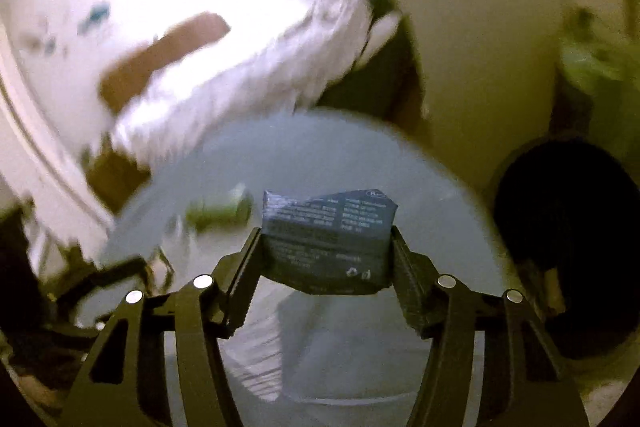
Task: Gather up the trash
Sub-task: 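Carry the card and packet over the black bin and open both tools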
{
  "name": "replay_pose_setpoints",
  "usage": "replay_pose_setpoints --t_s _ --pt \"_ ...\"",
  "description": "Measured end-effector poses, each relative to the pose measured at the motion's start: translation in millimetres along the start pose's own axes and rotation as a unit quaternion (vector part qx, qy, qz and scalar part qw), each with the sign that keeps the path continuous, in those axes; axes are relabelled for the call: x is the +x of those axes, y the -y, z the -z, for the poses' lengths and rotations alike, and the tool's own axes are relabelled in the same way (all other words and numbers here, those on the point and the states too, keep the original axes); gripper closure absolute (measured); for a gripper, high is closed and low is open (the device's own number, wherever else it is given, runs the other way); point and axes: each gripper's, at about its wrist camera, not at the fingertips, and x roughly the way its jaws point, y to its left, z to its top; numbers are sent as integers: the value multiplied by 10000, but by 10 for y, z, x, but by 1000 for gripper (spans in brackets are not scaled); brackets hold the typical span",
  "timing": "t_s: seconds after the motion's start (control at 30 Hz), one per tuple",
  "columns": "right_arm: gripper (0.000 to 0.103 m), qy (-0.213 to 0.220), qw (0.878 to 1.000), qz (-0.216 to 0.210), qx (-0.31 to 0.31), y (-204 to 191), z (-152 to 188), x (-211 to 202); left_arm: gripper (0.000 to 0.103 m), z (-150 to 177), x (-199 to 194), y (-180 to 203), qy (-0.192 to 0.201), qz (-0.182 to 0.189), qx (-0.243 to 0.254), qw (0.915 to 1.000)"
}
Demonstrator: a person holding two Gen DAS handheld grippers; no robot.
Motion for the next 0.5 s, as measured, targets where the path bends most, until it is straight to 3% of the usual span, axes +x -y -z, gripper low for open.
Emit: replay_pose_setpoints --t_s 0.17,0.3,0.5 --pt "43 1100 9904 482 677 736 -234 -705 45 -515 131 603 557 608 313 9961" --pt "43 1375 9810 881 1042 1239 -254 -1010 45 -826 344 1115 784 1153 496 9890" --pt "43 1401 9728 1165 1434 1734 -117 -1154 45 -1016 888 1710 633 1632 518 9832"
